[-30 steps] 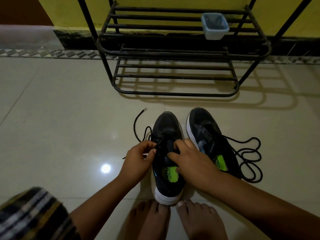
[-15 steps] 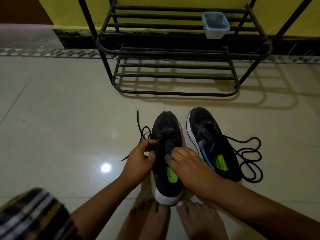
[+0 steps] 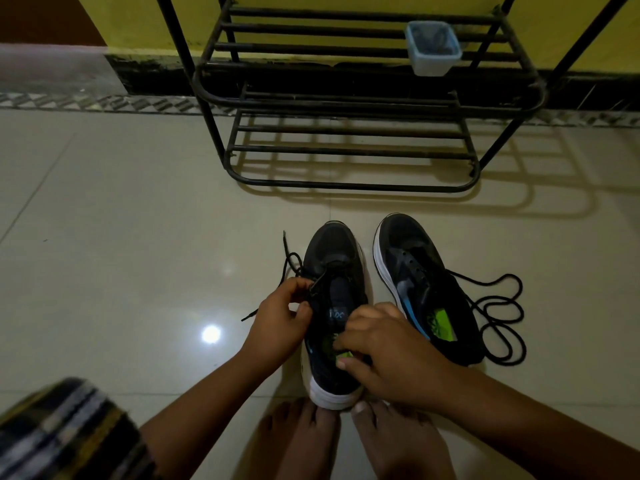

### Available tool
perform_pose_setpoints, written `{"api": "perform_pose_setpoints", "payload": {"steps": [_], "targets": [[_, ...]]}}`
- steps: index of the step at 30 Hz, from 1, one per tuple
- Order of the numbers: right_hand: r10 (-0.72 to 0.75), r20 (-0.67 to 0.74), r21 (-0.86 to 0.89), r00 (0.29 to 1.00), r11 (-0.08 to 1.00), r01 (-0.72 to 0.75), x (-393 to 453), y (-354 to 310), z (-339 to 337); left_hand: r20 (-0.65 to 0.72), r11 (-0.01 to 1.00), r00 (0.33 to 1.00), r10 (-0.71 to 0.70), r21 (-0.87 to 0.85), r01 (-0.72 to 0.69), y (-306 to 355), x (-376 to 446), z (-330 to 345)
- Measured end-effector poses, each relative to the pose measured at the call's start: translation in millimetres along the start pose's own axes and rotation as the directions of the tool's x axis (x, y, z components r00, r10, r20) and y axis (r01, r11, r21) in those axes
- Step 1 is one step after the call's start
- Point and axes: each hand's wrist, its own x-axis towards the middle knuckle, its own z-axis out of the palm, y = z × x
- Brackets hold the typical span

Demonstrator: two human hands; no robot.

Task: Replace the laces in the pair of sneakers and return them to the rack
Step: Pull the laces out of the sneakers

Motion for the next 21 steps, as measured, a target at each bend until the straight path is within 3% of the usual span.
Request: {"api": "perform_pose_setpoints", "payload": {"steps": [4, 7, 9, 11, 15, 18, 21], "targets": [[0.021, 0.07, -0.042, 0.997, 0.999, -0.018, 2.0, -6.1, -11.8, -0.002, 1.0, 1.0, 0.0, -0.005, 0.0, 0.6, -0.2, -0.6], [-0.013, 0.024, -0.044, 1.0, 0.999, 0.014, 4.2, -5.1, -21.2, 0.001, 1.0, 1.0, -0.003, -0.02, 0.003, 1.7, -0.5, 0.2], [-0.031, 0.01, 0.023, 0.999, 0.999, 0.031, 6.4, -3.9, -27.5, 0.001, 1.0, 1.0, -0.007, -0.021, 0.007, 1.7, -0.6, -0.2], [-0.037, 0.015, 0.208, 0.999, 0.978, 0.034, 6.7, -1.6, -34.9, 0.0, 1.0, 1.0, -0.013, -0.019, 0.013, 1.5, -0.4, -0.2], [0.012, -0.067, 0.564, 0.998, 0.825, 0.028, 3.7, -1.8, -55.9, 0.011, 0.999, 1.0, -0.022, -0.035, 0.022, 1.1, -0.5, -0.6], [0.18, -0.141, 0.783, 0.974, 0.622, -0.001, 1.9, -2.7, -71.4, 0.019, 0.999, 0.999, -0.027, -0.044, 0.028, 0.6, -1.0, -1.8], [0.383, -0.131, 0.914, 0.915, 0.403, -0.038, 1.6, 7.1, -84.2, 0.022, 0.998, 0.999, -0.035, -0.045, 0.036, 0.9, -1.4, -2.5]]}}
